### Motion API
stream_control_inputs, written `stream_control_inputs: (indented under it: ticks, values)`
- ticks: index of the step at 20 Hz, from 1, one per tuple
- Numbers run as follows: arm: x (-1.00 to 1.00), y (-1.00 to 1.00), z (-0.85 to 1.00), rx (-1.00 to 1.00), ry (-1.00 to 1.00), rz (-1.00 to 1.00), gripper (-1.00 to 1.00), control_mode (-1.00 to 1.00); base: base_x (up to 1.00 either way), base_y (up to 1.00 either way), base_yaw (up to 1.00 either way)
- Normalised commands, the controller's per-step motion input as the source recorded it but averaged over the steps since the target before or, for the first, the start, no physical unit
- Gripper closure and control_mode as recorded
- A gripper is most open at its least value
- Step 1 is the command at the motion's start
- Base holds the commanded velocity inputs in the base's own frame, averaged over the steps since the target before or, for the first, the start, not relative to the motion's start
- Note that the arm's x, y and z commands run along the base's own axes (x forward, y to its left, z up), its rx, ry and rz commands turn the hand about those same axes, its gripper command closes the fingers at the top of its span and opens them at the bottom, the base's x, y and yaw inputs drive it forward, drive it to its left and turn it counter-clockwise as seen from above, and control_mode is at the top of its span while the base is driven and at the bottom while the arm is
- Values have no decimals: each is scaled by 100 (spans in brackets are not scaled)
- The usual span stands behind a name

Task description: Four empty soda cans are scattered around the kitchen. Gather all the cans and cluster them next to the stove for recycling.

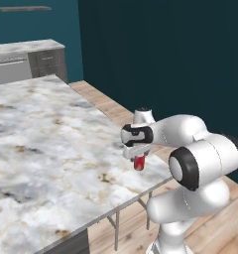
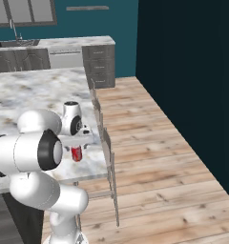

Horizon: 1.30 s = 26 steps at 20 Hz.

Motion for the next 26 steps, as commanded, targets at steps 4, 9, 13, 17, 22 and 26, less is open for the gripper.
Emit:
stream_control_inputs:
  ticks: [4,9,13,17,22,26]
  values:
    - [0,6,-16,-2,0,0,-100,-100,0,0,0]
    - [0,0,-14,0,0,0,-100,-100,0,0,0]
    - [0,0,-10,0,0,0,-100,-100,0,0,0]
    - [0,0,-10,0,0,0,-100,-100,0,0,0]
    - [0,0,-9,0,0,0,-100,-100,0,0,0]
    - [-19,0,-9,0,10,0,100,-100,0,0,0]
